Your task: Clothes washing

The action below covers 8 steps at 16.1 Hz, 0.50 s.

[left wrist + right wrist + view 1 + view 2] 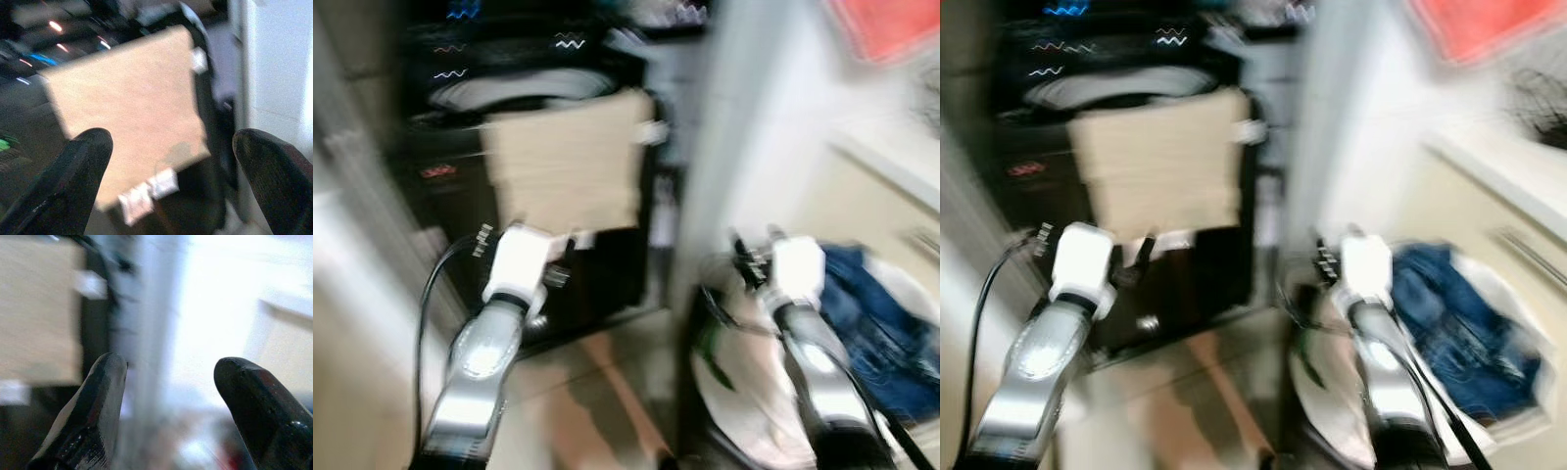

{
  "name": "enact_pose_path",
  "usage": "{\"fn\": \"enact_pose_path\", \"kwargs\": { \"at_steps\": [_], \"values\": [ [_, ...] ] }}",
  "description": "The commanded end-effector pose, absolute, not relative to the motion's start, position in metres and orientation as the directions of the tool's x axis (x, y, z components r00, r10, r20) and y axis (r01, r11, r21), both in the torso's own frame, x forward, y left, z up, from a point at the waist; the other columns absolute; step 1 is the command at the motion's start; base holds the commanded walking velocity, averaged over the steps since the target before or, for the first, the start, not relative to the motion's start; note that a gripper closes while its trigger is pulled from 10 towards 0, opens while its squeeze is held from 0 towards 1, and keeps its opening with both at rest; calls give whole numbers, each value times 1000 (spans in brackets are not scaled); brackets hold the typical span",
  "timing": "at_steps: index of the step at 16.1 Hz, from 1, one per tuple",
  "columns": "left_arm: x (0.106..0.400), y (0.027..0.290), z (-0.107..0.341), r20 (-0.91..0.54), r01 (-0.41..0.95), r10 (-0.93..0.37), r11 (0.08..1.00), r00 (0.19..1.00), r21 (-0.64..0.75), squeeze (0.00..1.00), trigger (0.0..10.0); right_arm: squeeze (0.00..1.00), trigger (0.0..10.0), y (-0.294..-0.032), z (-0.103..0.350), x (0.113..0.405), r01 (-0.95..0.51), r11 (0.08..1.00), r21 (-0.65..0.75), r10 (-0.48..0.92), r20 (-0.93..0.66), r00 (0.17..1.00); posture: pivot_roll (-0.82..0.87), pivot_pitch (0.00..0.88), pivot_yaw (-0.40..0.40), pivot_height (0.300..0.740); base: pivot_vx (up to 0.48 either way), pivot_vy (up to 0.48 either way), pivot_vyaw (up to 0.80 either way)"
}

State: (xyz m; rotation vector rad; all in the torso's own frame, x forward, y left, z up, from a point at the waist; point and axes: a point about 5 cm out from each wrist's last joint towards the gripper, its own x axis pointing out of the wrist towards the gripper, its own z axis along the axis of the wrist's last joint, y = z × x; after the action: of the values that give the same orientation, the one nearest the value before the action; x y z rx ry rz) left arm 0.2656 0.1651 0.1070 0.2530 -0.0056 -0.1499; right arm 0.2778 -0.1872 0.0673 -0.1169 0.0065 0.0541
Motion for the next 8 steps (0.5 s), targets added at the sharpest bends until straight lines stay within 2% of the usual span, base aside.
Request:
{"fn": "enact_pose_path", "kwargs": {
  "at_steps": [1, 4, 8],
  "values": [
    [268, 160, 111, -3, 171, -176, 952, 984, 253, 0, 10000, 0, 10000, -181, 80, 282, -71, 991, -115, 76, 36, 996, -50, 0, -1, 740, 0, 0, -750],
    [277, 144, 117, 31, 200, -216, 943, 976, 267, 0, 10000, 0, 10000, -172, 87, 293, -72, 991, -112, 79, 64, 995, -65, 0, 9, 740, 0, 0, -750],
    [284, 137, 120, 43, 218, -239, 936, 970, 276, 0, 10000, 0, 10000, -173, 91, 297, -52, 993, -103, 60, 72, 996, -88, 0, 22, 740, 0, 0, -748]
  ]
}}
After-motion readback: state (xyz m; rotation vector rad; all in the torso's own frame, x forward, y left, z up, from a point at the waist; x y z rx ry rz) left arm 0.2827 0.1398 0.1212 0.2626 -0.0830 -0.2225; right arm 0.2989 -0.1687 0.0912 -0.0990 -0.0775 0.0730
